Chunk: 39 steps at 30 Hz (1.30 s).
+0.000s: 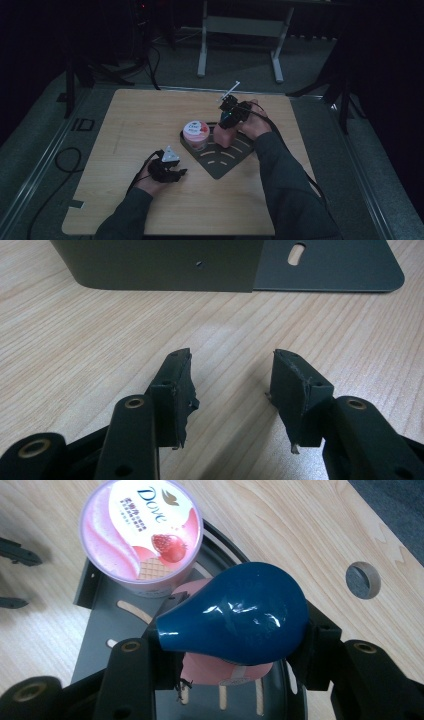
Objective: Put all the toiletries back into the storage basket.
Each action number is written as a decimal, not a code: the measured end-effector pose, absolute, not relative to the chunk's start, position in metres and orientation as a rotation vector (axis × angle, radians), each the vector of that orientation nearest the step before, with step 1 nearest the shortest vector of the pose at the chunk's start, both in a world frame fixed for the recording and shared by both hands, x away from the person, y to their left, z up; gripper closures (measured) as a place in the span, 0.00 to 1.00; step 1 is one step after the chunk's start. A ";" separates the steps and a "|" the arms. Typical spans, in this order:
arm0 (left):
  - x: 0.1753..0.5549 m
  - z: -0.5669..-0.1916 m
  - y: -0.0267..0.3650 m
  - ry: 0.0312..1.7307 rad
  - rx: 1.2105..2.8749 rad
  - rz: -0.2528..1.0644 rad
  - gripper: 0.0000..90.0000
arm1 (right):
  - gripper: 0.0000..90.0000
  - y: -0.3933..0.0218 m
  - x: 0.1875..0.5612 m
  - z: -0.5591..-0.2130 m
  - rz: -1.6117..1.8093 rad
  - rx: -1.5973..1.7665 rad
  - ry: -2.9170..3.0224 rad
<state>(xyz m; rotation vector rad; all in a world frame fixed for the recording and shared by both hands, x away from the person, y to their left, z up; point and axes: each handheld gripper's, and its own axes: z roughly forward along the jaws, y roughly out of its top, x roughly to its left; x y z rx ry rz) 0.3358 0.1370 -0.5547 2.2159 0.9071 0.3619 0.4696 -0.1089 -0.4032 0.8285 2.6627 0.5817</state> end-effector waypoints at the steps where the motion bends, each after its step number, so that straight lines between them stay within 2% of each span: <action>1: 0.336 -0.555 0.137 0.907 2.216 0.362 0.56 | 0.53 -0.109 0.470 -0.404 0.578 0.830 2.661; 39: 0.335 -0.554 0.138 0.908 2.223 0.366 0.56 | 0.53 -0.094 0.490 -0.427 0.604 0.962 2.589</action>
